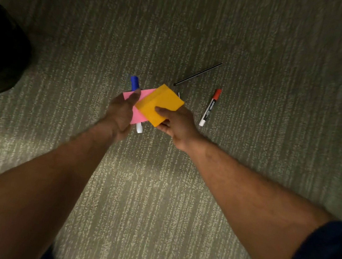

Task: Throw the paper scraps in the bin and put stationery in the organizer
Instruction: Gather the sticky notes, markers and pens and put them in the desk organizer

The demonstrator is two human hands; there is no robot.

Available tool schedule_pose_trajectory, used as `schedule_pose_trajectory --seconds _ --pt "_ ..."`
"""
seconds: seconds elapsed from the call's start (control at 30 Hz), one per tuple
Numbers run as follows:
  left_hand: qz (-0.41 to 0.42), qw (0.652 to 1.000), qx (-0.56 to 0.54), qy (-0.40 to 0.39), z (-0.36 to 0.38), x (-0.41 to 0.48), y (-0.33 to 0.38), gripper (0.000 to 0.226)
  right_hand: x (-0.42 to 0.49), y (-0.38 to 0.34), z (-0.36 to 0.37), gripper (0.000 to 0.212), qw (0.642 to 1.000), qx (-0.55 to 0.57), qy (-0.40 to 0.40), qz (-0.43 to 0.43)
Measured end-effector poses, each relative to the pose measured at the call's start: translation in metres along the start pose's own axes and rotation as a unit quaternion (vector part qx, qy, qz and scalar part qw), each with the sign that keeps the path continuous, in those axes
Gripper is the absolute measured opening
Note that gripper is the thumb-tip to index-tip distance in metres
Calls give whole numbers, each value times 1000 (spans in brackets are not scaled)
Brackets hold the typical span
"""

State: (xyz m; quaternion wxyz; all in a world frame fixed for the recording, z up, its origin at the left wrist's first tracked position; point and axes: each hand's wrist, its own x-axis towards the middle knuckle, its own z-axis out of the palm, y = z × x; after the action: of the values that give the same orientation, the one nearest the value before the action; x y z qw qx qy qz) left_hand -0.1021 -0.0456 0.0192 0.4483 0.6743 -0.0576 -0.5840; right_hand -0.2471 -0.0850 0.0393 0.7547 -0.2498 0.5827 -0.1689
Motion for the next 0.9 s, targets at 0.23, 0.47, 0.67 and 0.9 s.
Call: schedule_pose_trajectory --seconds 0.23,0.47,0.67,0.9 --pt "15 999 17 -33 22 -28 -1 26 -28 1 3 7 988 -134 23 -76" --pt "25 999 23 -15 19 -27 7 34 -27 5 -39 59 908 -366 141 -147" --pt "21 999 36 -10 9 -15 -6 31 2 14 -65 25 869 -430 198 -140" --pt "11 998 53 -18 3 4 -24 29 47 18 -58 21 835 -487 195 -168"
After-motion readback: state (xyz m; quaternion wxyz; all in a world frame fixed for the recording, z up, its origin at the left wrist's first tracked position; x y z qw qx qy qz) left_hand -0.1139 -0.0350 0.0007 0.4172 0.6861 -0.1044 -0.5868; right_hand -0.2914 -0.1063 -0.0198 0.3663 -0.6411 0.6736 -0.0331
